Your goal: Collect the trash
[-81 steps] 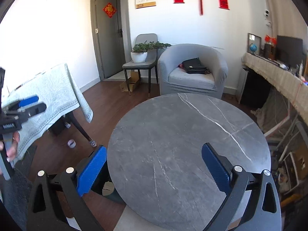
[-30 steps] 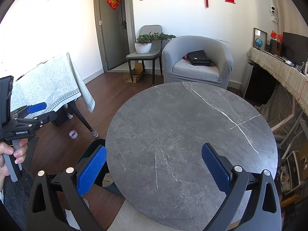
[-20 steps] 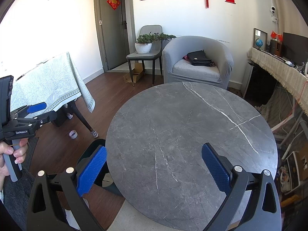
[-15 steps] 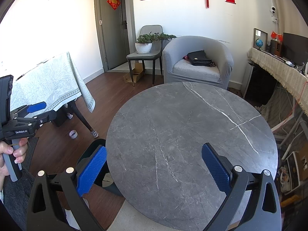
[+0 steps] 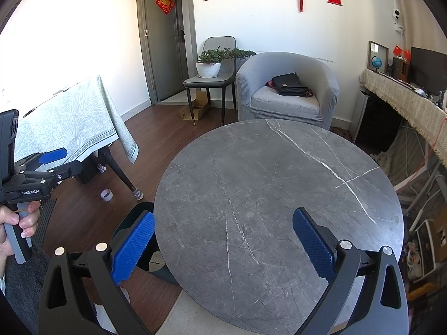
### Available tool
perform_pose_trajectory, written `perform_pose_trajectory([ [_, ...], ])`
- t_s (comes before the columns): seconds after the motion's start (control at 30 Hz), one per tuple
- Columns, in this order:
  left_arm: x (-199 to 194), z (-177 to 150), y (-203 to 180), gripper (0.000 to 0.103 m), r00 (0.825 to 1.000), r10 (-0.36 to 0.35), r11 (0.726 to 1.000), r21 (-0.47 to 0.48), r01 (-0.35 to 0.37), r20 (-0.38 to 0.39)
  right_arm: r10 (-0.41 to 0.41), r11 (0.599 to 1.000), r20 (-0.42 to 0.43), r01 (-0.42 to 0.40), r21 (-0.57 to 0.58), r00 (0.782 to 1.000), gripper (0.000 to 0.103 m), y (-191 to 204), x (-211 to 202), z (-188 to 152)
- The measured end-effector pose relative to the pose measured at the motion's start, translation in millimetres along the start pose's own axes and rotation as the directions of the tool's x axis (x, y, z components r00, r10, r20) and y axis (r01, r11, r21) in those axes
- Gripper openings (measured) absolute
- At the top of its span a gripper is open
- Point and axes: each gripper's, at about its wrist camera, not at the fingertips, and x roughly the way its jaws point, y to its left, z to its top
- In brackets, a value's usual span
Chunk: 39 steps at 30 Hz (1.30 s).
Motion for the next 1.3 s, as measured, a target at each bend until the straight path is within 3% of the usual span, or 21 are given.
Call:
perform_pose_trajectory([
  [1.3,-3.3,4.3,-4.4,0.100,1.000,-0.003,1.000,-0.004,0.003,0.007,0.000,1.000,0.000,0.000,0.000,1.000,0.100,1.8,0.2,0.4],
])
